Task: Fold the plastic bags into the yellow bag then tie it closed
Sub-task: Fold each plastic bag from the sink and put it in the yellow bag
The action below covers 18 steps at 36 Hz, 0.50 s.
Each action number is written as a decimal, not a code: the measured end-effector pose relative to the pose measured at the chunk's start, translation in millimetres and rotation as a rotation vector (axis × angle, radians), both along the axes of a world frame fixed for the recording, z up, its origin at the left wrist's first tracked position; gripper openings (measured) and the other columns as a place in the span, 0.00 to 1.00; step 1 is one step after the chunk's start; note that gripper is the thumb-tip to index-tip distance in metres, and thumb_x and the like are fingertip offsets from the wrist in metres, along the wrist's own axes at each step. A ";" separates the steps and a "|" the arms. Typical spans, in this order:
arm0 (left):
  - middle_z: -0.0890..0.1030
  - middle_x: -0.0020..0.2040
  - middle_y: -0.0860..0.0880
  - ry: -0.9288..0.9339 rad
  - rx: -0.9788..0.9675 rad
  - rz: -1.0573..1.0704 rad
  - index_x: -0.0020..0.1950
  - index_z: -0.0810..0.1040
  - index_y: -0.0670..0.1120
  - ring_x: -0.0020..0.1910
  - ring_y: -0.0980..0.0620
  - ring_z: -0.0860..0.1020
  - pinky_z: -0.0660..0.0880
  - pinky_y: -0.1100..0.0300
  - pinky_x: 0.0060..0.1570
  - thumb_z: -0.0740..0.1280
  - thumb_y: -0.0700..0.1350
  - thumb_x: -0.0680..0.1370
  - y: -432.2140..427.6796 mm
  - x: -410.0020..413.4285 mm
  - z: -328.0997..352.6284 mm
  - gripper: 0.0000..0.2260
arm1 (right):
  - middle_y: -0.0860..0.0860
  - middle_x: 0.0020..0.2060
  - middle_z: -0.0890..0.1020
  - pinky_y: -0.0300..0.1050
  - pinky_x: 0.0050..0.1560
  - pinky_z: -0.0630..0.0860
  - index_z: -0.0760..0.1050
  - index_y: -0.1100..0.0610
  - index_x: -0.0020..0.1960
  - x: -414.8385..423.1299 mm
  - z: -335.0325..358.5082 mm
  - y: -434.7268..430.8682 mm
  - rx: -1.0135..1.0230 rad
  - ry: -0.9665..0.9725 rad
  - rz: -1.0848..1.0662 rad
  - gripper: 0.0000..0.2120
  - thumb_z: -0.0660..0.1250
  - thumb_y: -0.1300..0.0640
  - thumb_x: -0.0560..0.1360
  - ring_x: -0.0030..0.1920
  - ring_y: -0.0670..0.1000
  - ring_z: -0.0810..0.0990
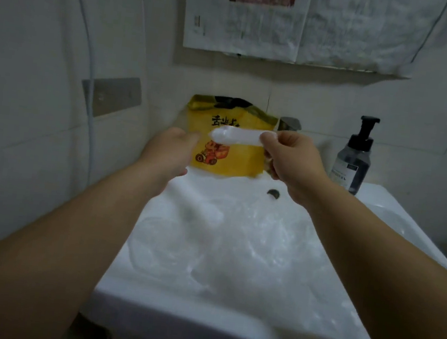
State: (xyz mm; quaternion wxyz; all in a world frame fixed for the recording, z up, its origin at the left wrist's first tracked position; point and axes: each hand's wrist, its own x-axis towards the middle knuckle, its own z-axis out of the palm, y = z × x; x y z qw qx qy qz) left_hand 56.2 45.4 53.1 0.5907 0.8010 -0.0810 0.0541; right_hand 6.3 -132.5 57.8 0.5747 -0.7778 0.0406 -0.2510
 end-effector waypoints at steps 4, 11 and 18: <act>0.70 0.35 0.48 -0.063 0.052 -0.017 0.37 0.69 0.46 0.36 0.49 0.69 0.68 0.56 0.42 0.62 0.46 0.77 -5.7 17.1 13.4 0.09 | 0.54 0.33 0.72 0.47 0.37 0.66 0.77 0.65 0.48 21.6 17.8 -10.4 -0.032 -0.058 -0.134 0.14 0.63 0.53 0.79 0.33 0.51 0.69; 0.72 0.38 0.53 -0.130 0.080 -0.115 0.51 0.77 0.49 0.40 0.52 0.70 0.67 0.58 0.45 0.63 0.49 0.80 -24.5 63.5 34.4 0.06 | 0.51 0.36 0.76 0.50 0.42 0.74 0.74 0.54 0.50 79.3 45.9 -36.6 -0.096 -0.093 -0.270 0.08 0.57 0.54 0.81 0.38 0.51 0.76; 0.74 0.43 0.55 -0.145 0.087 -0.138 0.53 0.76 0.50 0.45 0.52 0.72 0.70 0.56 0.49 0.63 0.49 0.81 -34.3 108.3 48.7 0.06 | 0.51 0.39 0.75 0.41 0.39 0.70 0.73 0.61 0.61 148.5 70.4 -48.5 -0.131 -0.092 -0.305 0.15 0.55 0.54 0.81 0.41 0.52 0.74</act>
